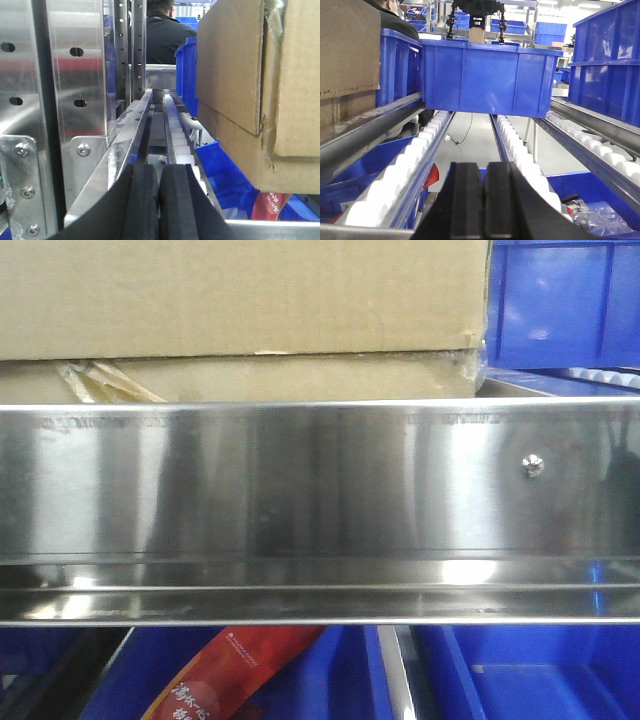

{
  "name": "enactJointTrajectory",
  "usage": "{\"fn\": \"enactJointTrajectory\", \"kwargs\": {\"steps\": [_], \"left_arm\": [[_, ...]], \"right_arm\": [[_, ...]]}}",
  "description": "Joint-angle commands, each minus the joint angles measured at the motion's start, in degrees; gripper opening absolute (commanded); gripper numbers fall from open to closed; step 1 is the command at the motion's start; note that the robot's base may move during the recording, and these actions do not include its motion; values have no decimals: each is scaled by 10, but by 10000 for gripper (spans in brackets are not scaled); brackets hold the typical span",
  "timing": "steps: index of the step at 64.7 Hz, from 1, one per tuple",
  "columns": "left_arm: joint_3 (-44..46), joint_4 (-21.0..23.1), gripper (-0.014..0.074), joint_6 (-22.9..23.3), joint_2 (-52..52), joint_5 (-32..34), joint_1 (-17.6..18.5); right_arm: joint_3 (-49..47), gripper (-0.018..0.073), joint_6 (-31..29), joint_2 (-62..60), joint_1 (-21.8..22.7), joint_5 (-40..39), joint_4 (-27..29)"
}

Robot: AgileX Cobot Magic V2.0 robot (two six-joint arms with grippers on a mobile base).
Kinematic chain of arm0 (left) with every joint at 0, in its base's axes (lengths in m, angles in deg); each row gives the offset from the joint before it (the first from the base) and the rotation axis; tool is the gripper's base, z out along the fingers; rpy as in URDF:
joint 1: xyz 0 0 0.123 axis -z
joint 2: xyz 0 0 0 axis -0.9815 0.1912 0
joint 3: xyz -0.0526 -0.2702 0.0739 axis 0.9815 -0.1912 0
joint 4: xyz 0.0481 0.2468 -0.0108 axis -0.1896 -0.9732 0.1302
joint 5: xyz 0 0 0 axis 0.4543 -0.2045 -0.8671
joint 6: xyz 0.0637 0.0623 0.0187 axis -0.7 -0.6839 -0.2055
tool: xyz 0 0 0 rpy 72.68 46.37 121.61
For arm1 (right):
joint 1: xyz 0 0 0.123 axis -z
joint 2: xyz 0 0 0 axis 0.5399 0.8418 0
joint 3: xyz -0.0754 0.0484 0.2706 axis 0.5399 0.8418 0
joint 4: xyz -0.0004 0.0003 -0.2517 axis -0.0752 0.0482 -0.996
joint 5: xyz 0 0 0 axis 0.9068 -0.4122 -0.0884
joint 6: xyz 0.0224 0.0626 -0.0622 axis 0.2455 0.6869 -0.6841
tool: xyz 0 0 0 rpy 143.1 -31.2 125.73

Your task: Grab carton from right shelf to conveyor

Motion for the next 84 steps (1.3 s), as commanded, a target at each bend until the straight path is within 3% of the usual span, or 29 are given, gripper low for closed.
{"fn": "enactJointTrajectory", "kwargs": {"steps": [1,48,67,73,84], "left_arm": [[1,-2,1,0,-3,7,-2],[1,-2,1,0,-3,10,-2],[1,-1,-1,0,-3,47,-2],[1,-1,-14,0,-3,80,-2],[43,-1,-15,0,-3,73,-2]], "right_arm": [[0,-69,-3,-2,-1,-8,-2],[0,-69,-3,-2,-1,-26,-2],[0,-69,0,-2,-1,-40,-1],[0,-69,7,-2,-1,-54,26],[-45,-69,7,-2,-1,12,31]]}}
